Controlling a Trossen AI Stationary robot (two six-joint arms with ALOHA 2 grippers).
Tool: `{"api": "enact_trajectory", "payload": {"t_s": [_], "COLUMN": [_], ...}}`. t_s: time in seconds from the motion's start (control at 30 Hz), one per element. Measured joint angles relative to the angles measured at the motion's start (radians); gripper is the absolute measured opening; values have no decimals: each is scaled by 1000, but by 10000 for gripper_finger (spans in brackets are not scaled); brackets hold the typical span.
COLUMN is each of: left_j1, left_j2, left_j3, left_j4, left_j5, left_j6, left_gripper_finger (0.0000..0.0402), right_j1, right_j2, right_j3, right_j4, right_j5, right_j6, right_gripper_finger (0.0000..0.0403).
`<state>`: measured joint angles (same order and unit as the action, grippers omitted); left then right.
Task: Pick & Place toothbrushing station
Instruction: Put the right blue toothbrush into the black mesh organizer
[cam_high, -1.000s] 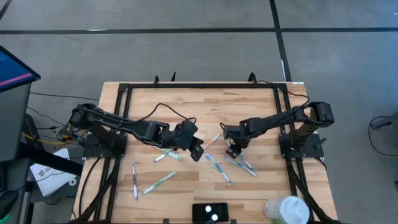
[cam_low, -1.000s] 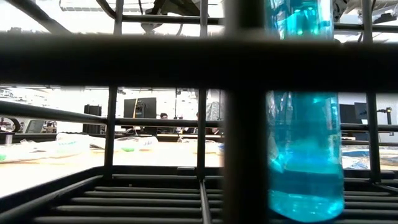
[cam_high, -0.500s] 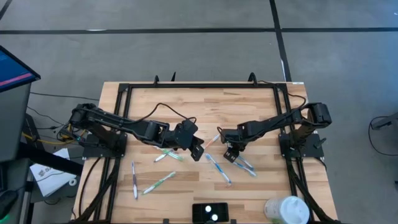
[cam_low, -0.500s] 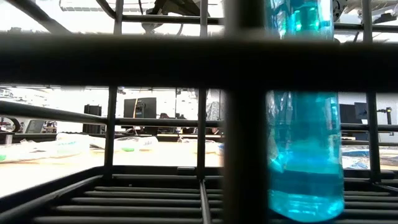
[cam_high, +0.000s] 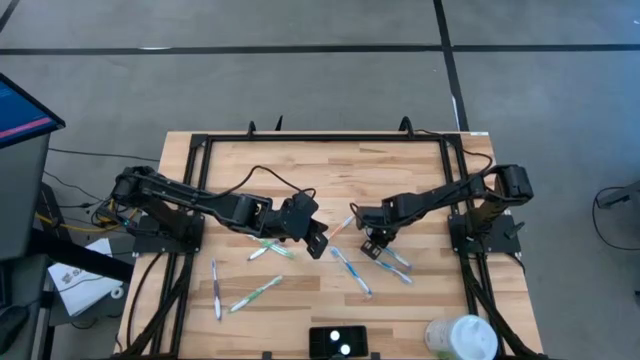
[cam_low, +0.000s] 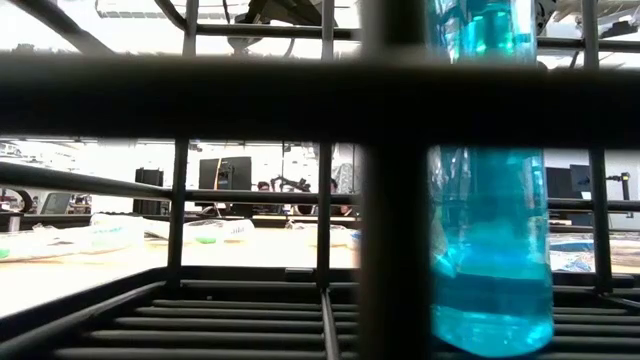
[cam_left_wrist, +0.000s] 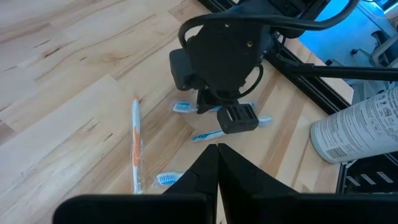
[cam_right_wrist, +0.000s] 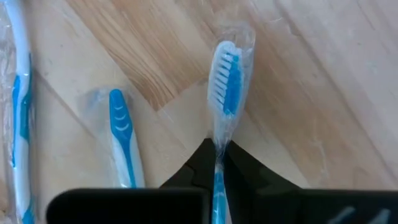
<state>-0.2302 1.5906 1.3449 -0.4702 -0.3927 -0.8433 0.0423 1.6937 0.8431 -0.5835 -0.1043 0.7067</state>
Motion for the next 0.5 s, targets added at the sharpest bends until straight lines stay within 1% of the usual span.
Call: {"api": "enact_trajectory", "payload": {"t_s": [0.17,0.4,0.5], "left_j1": [0,0,0], "left_j2": [0,0,0], "left_j3": [0,0,0], "left_j4": [0,-1,-1], "left_j5": [0,-2,-11], "left_j6": [1,8,9], "left_gripper_finger": [0,0,0], "right_j1": [0,15,34], "right_j2": [-74,-259,-337], "right_j3": [14,53,72], "right_j4": [-25,0,41], "right_j5": [10,80,102], "right_j6": [5,28,22], "right_gripper_finger": [5,3,2]}}
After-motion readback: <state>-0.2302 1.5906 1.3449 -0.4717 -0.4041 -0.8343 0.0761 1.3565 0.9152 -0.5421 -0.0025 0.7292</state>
